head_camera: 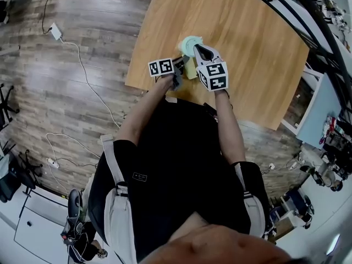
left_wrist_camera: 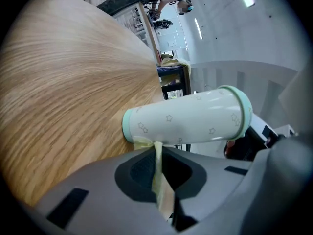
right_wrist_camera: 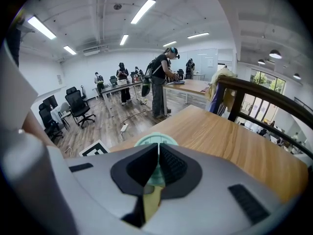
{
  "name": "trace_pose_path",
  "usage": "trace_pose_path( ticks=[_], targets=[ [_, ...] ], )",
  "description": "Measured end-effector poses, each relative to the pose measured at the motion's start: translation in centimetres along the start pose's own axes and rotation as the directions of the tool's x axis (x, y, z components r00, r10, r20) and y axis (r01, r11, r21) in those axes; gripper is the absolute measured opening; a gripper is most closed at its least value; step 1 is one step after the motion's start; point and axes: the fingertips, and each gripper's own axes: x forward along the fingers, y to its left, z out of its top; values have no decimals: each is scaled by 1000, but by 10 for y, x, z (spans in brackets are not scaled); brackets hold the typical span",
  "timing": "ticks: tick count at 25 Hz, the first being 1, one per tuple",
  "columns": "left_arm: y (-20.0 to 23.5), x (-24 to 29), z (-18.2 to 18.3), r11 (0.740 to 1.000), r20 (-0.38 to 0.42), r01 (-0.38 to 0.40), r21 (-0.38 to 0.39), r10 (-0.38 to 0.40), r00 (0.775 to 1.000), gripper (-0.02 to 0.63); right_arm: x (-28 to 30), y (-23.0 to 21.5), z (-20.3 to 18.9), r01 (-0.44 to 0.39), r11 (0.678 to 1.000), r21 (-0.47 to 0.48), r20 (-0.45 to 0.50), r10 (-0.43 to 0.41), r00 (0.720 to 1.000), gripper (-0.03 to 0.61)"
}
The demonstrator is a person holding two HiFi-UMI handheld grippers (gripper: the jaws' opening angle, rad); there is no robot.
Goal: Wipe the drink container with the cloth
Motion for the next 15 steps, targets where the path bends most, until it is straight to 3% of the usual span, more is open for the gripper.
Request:
trace_pose_path(
  ticks=[8, 15],
  targets=[
    [8, 4, -2, 999, 45, -50, -10, 50, 998, 34, -19, -2, 17, -89, 995, 45, 153, 81, 985, 34],
    [-33, -14, -18, 992, 5, -9, 123, 8, 1000, 34, -38, -11, 24, -150, 983, 110, 224, 123, 967, 34]
  ],
)
